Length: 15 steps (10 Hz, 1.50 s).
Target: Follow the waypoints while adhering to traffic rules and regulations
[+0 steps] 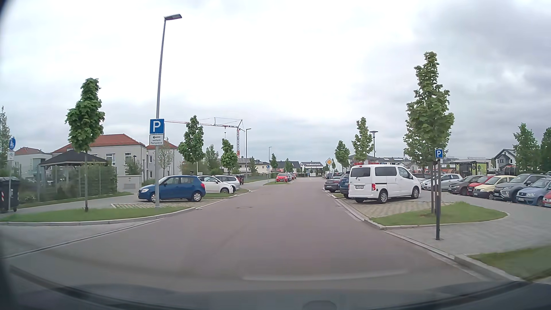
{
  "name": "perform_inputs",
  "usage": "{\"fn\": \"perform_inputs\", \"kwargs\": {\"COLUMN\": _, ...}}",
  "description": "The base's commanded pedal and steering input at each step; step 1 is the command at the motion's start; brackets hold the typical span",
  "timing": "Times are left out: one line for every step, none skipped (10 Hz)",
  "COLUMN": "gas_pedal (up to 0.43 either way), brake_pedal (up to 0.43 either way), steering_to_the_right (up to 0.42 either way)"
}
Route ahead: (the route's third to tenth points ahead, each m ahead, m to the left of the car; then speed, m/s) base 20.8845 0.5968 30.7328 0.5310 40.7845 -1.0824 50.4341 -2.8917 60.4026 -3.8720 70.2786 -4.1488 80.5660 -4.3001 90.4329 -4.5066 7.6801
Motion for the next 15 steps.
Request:
{"fn": "perform_inputs", "kwargs": {"gas_pedal": 0.110, "brake_pedal": 0.000, "steering_to_the_right": 0.000}}
{"fn": "perform_inputs", "kwargs": {"gas_pedal": 0.110, "brake_pedal": 0.000, "steering_to_the_right": -0.001}}
{"fn": "perform_inputs", "kwargs": {"gas_pedal": 0.110, "brake_pedal": 0.000, "steering_to_the_right": -0.002}}
{"fn": "perform_inputs", "kwargs": {"gas_pedal": 0.110, "brake_pedal": 0.000, "steering_to_the_right": -0.002}}
{"fn": "perform_inputs", "kwargs": {"gas_pedal": 0.110, "brake_pedal": 0.000, "steering_to_the_right": -0.002}}
{"fn": "perform_inputs", "kwargs": {"gas_pedal": 0.110, "brake_pedal": 0.000, "steering_to_the_right": -0.002}}
{"fn": "perform_inputs", "kwargs": {"gas_pedal": 0.110, "brake_pedal": 0.000, "steering_to_the_right": -0.002}}
{"fn": "perform_inputs", "kwargs": {"gas_pedal": 0.110, "brake_pedal": 0.000, "steering_to_the_right": -0.002}}
{"fn": "perform_inputs", "kwargs": {"gas_pedal": 0.118, "brake_pedal": 0.000, "steering_to_the_right": -0.002}}
{"fn": "perform_inputs", "kwargs": {"gas_pedal": 0.118, "brake_pedal": 0.000, "steering_to_the_right": -0.002}}
{"fn": "perform_inputs", "kwargs": {"gas_pedal": 0.118, "brake_pedal": 0.000, "steering_to_the_right": -0.002}}
{"fn": "perform_inputs", "kwargs": {"gas_pedal": 0.118, "brake_pedal": 0.000, "steering_to_the_right": -0.002}}
{"fn": "perform_inputs", "kwargs": {"gas_pedal": 0.130, "brake_pedal": 0.000, "steering_to_the_right": -0.002}}
{"fn": "perform_inputs", "kwargs": {"gas_pedal": 0.130, "brake_pedal": 0.000, "steering_to_the_right": -0.002}}
{"fn": "perform_inputs", "kwargs": {"gas_pedal": 0.138, "brake_pedal": 0.000, "steering_to_the_right": -0.002}}
